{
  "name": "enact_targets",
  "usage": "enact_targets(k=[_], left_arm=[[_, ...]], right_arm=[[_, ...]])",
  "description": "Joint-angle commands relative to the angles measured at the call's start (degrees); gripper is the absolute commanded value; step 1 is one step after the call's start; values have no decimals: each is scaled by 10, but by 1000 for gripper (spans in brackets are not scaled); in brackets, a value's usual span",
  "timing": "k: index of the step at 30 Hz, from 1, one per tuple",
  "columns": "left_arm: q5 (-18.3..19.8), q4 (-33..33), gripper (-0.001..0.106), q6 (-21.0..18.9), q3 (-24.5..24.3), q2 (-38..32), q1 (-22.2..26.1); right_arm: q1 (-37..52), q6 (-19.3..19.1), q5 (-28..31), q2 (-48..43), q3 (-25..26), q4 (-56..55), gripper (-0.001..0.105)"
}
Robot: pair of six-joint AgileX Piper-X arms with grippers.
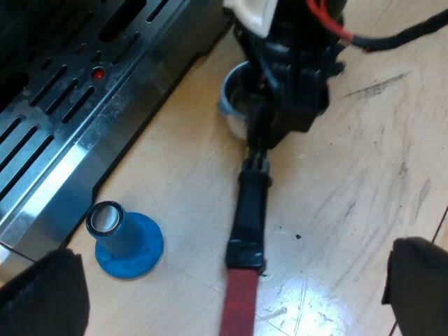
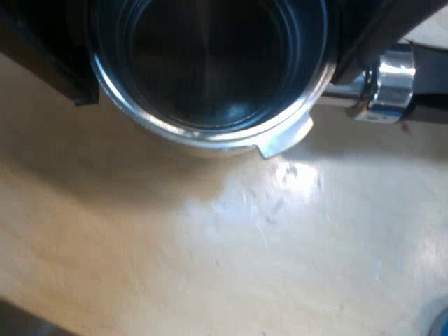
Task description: Put the handle in the coffee machine
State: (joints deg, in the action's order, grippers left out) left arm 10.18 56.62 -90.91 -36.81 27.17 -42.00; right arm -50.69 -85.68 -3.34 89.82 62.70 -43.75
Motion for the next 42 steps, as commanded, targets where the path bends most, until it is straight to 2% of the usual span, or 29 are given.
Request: enact_targets(k=[1,4,5,6,8,14,20,30,33,35,39,42], left_arm=[[-1,-5,88,-1,-3,-1,-3],[0,-5,88,14,-3,-1,-3],[7,-5,88,38,-3,-1,-3],[10,-5,88,44,-3,-1,-3],[36,-5,88,79,-3,-1,-3],[89,-5,88,120,-3,-1,-3],[102,-9,88,188,2,-1,-3],[102,-45,88,188,41,-1,-3],[103,-60,88,162,43,4,-3],[120,-74,88,135,43,17,-3],[124,-87,88,128,43,34,-5],[124,-94,79,128,43,45,-25]], right_arm=[[-4,8,2,-32,5,-32,0],[-3,20,4,-52,5,-55,0],[-3,23,6,-63,5,-65,0],[-3,24,5,-68,5,-69,0],[-3,30,5,-87,5,-85,0],[-3,47,9,-136,5,-115,0],[-3,49,10,-174,5,-136,0],[-3,60,8,-211,5,-156,0],[-3,62,-1,-213,5,-156,0],[-3,62,-4,-213,5,-153,0],[-3,64,-4,-213,5,-150,0],[-3,64,-4,-213,5,-150,0]])
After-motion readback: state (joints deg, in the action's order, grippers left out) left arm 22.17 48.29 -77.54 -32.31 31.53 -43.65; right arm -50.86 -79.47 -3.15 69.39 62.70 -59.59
